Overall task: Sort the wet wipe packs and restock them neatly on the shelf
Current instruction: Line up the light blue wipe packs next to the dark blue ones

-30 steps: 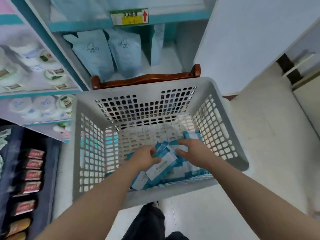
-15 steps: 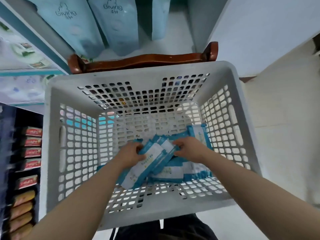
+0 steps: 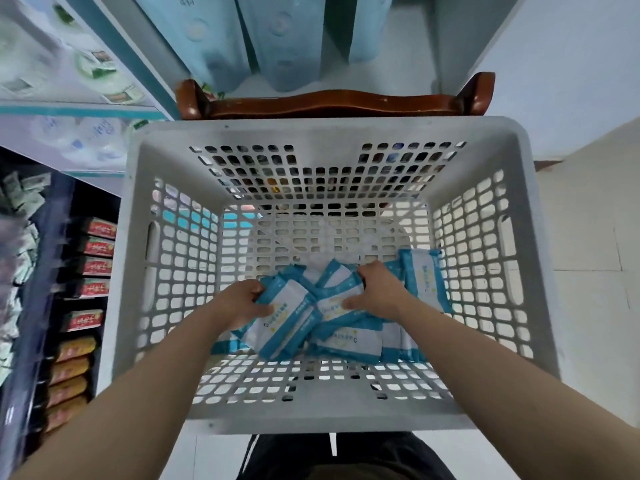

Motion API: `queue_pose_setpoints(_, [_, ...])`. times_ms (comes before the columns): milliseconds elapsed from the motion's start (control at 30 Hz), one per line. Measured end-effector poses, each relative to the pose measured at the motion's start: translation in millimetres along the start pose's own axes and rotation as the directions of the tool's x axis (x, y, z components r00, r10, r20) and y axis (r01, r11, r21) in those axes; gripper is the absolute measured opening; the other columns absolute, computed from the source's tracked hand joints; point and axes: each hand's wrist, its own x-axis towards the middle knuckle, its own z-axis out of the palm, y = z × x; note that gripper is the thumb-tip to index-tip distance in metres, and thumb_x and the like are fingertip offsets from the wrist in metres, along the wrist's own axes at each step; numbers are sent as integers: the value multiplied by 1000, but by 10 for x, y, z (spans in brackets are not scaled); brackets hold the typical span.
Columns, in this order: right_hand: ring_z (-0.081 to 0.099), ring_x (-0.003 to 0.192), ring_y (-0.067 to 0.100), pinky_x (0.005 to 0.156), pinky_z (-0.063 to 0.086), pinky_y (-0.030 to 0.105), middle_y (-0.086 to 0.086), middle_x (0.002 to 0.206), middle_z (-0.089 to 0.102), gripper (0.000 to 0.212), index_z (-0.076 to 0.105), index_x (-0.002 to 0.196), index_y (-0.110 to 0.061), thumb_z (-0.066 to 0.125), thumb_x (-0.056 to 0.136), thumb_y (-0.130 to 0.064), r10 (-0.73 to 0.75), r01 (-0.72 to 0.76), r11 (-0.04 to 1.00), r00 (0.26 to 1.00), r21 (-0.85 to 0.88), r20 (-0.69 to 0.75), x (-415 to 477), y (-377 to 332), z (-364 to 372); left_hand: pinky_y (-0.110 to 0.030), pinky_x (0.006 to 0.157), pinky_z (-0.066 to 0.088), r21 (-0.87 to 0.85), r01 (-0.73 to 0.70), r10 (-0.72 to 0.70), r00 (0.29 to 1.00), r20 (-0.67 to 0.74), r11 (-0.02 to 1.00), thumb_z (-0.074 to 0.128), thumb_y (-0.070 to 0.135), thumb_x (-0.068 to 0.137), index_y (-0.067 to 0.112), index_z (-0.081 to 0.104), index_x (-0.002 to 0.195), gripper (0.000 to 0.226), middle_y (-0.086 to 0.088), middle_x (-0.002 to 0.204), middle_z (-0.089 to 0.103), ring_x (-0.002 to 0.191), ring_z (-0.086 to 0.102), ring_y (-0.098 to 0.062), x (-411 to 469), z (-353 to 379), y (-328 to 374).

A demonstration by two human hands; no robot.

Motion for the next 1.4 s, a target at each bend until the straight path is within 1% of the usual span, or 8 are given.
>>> queue_pose_setpoints(167, [52, 72, 12, 51, 38, 18, 3, 98, 54, 47, 51, 120, -8, 74, 81, -21, 57, -38, 981, 994, 192, -97, -145, 37, -240, -31, 82, 48, -37, -20, 23, 996, 90, 999, 70, 16, 84, 16, 57, 122, 40, 0, 112, 64, 98, 59, -19, -10, 77, 38])
queue_pose_setpoints(467, [65, 92, 24, 83, 57, 43, 7, 107, 62, 53, 53, 119, -18, 80, 74, -13, 161, -114, 940, 979, 321, -123, -458, 129, -313, -27, 78, 43, 115, -126, 119, 991, 65, 985, 78, 25, 76, 16, 54, 118, 49, 0, 112, 60, 94, 55, -16, 4, 240, 172])
queue_pose_setpoints(767, [65, 94, 23, 86, 56, 43, 6, 106, 66, 49, 59, 111, -11, 84, 70, -16, 269, -151, 853, 948, 500, -173, -294, 54, -192, -26, 82, 42, 167, -154, 120, 973, 199, 974, 70, 21, 84, 18, 54, 127, 46, -3, 125, 60, 96, 53, -15, -27, 121, 116])
queue_pose_setpoints(900, [65, 83, 19, 64, 54, 29, 6, 98, 66, 36, 58, 102, -11, 81, 74, -10, 267, -153, 774, 959, 615, -98, -189, -137, -87, -31, 86, 45, 41, -78, 76, 996, 54, 996, 61, 13, 89, 9, 51, 124, 36, -8, 118, 60, 101, 57, -23, -72, -136, -3])
queue_pose_setpoints(1000, [66, 83, 19, 63, 54, 29, 9, 103, 68, 39, 60, 108, -7, 80, 75, -10, 263, -171, 731, 964, 660, -42, -62, -304, 45, -37, 86, 50, -118, -44, 31, 993, -111, 992, 59, 12, 90, 6, 56, 115, 26, -13, 111, 66, 98, 62, -27, -94, -318, -175])
queue_pose_setpoints(1167, [64, 81, 17, 63, 52, 26, 7, 101, 66, 27, 60, 101, -9, 76, 80, -13, 189, -169, 780, 982, 603, 31, 78, -498, 272, -33, 79, 47, -318, -36, -29, 980, -198, 947, 59, 15, 93, 7, 58, 119, 27, -12, 110, 66, 95, 63, -27, -165, -349, -202])
queue_pose_setpoints(1267, [62, 99, 24, 86, 54, 36, 10, 112, 64, 45, 57, 114, -6, 79, 76, -15, 159, -152, 875, 987, 459, 24, 184, -540, 340, -40, 88, 51, -441, -23, -69, 979, -191, 897, 60, 15, 93, 10, 56, 123, 31, -9, 115, 65, 101, 63, -28, -187, -317, -193])
queue_pose_setpoints(1400, [53, 110, 23, 86, 45, 26, 10, 130, 51, 73, 39, 139, -6, 78, 78, -20, 123, -139, 957, 989, 255, 80, 219, -599, 393, -33, 74, 51, -538, 22, -123, 980, -154, 843, 60, 13, 93, 10, 57, 120, 27, -8, 112, 65, 92, 63, -24, -219, -296, -201])
